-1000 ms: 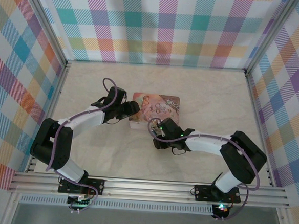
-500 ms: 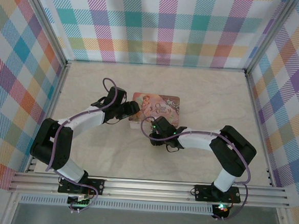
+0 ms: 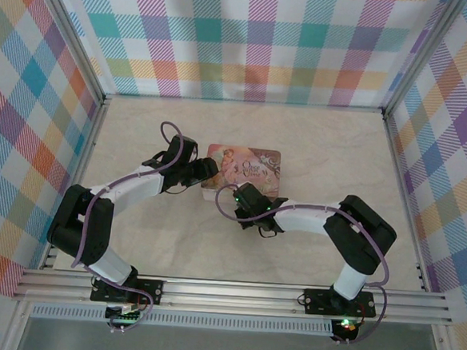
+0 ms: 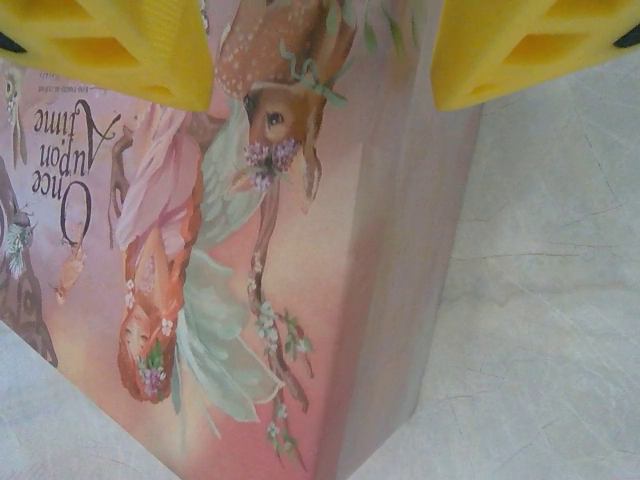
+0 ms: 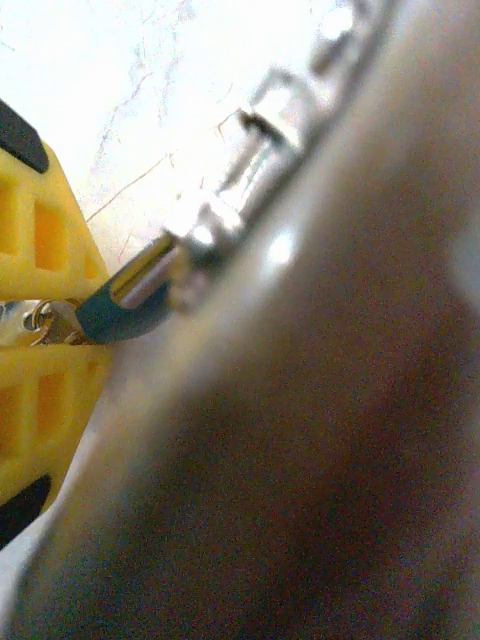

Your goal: Unlock the padlock with the key

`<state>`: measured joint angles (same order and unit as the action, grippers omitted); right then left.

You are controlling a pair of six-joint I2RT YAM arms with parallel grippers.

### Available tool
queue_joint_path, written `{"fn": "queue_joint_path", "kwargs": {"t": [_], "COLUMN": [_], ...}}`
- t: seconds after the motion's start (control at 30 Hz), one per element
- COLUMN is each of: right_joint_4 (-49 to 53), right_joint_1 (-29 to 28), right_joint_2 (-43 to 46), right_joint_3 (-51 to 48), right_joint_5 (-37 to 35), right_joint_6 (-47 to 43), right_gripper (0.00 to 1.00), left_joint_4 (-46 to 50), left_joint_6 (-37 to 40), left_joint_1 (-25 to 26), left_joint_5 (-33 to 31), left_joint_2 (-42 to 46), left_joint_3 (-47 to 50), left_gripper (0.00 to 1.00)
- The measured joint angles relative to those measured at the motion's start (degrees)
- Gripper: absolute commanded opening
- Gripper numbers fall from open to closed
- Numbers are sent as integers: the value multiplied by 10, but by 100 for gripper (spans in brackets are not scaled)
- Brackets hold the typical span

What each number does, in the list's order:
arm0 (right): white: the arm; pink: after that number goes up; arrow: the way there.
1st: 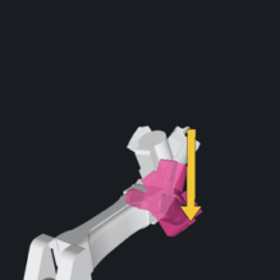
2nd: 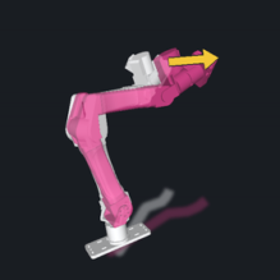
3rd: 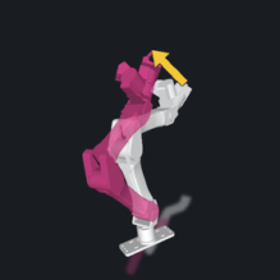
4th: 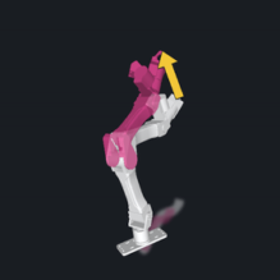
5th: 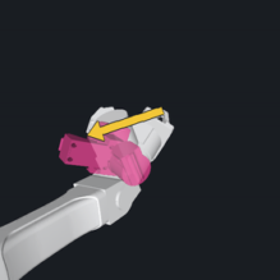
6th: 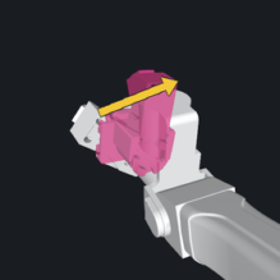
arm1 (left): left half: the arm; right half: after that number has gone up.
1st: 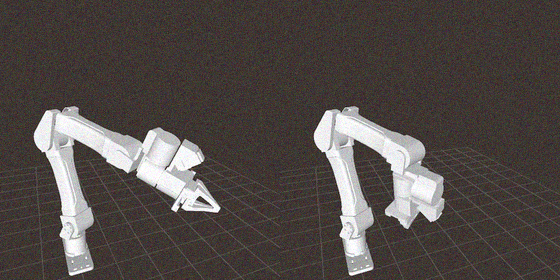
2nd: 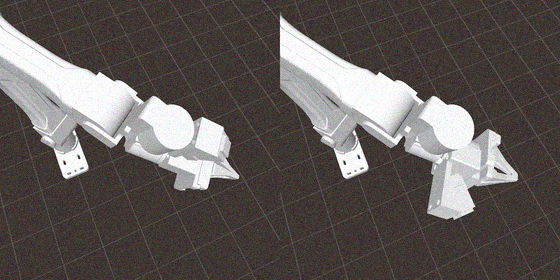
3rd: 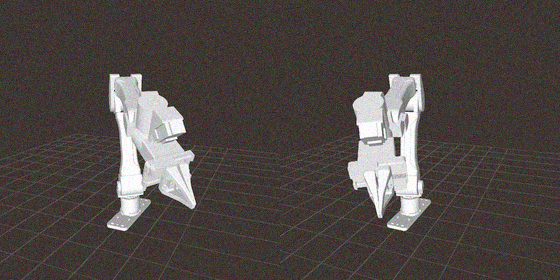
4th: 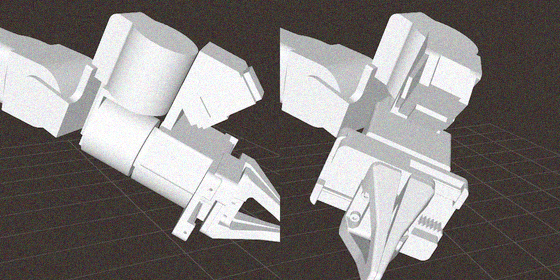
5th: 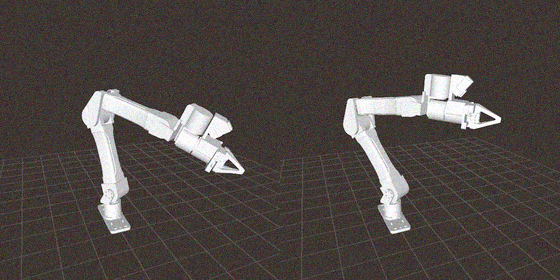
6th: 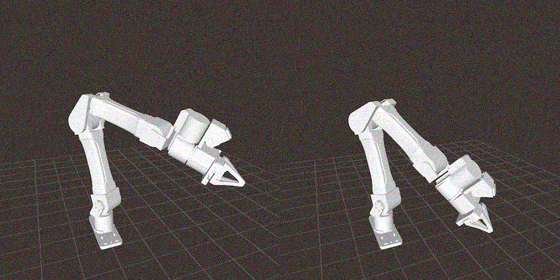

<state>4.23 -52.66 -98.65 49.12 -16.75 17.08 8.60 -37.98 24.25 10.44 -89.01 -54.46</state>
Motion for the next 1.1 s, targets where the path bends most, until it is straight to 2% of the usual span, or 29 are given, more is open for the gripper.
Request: {"fn": "queue_joint_path", "kwargs": {"t": [0.17, 0.8, 1.1], "right_joint_4": [-14, 23, 36], "right_joint_1": [-3, -3, -21], "right_joint_2": [1, 58, 64], "right_joint_3": [2, -16, -16], "right_joint_5": [3, 22, -21], "right_joint_6": [-18, -136, -210], "right_gripper": [0, 0, 0], "left_joint_4": [0, 0, 0], "left_joint_6": [0, 0, 0], "left_joint_1": [0, 0, 0], "left_joint_5": [-3, -2, -2], "left_joint_2": [0, -1, -7], "left_joint_3": [0, 0, 0], "left_gripper": [59, 59, 59]}}
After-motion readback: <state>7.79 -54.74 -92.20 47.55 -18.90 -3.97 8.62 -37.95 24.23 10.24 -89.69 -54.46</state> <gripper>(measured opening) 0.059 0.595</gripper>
